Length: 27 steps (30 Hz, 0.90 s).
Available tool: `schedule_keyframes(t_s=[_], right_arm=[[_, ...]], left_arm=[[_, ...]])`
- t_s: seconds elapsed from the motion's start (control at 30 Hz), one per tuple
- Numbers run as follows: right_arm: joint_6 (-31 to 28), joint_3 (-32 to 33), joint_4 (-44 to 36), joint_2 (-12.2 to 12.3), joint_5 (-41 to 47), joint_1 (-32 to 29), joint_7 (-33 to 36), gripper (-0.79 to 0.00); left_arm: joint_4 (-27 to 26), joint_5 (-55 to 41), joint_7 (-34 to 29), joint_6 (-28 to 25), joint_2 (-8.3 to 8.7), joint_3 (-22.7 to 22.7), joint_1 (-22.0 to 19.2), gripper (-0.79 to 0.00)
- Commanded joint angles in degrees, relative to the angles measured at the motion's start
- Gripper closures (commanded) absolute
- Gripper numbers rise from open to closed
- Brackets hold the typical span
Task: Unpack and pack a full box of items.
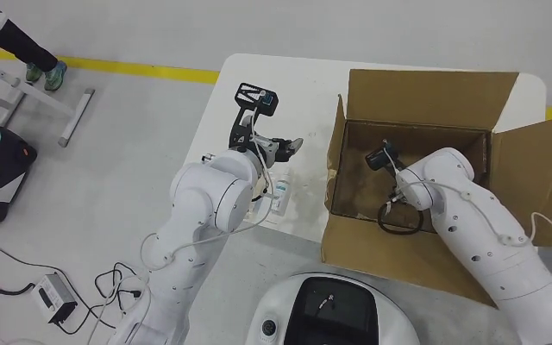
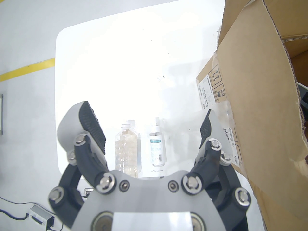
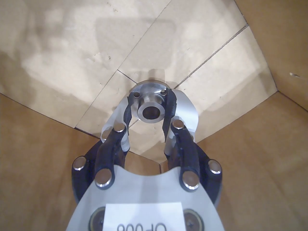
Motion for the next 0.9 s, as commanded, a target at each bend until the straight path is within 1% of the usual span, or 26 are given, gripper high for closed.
schedule_keyframes(t_s=[0.0,0.03,0.07,0.1,0.27,0.47,0.6,0.67,0.8,0.87], right_arm=[[-0.1,0.2,0.1,-0.1,-0.2,-0.1,0.0,-0.132],[-0.1,0.2,0.2,-0.2,-0.4,-0.1,0.1,-0.099],[-0.2,0.3,0.2,-0.2,-0.5,-0.2,0.1,-0.037],[-0.2,0.4,0.2,-0.3,-0.5,-0.2,0.1,0.000],[-0.2,1.0,-0.2,-0.5,-0.9,-0.2,0.3,0.000],[0.0,4.0,-4.5,0.0,-1.6,-0.3,0.8,0.000],[0.4,8.2,-10.8,1.1,-2.1,-1.5,2.0,0.000],[0.7,11.3,-15.7,2.0,-2.6,-2.7,2.9,0.000],[0.2,18.8,-27.2,4.1,-3.4,-7.0,5.7,0.000],[-0.5,21.3,-30.8,4.9,-4.3,-9.0,5.7,0.000]], left_arm=[[0.0,0.0,0.0,0.0,0.00,0.0,0.0,-0.785],[0.0,0.0,0.0,0.0,0.00,0.0,0.0,-0.785],[0.0,0.0,0.0,0.0,0.00,0.0,0.0,-0.785],[0.0,0.0,0.0,0.0,0.00,0.0,0.0,-0.785],[0.0,0.0,0.0,0.0,0.00,0.0,0.0,-0.785],[0.0,0.0,0.0,0.0,0.00,0.0,0.0,-0.785],[0.0,0.0,0.0,0.0,0.00,0.0,0.0,-0.785],[0.0,0.0,0.0,0.0,0.00,0.0,0.0,-0.785],[0.0,0.0,0.0,0.0,0.00,0.0,0.0,-0.785],[0.0,0.0,0.0,0.0,0.00,0.0,0.0,-0.785]])
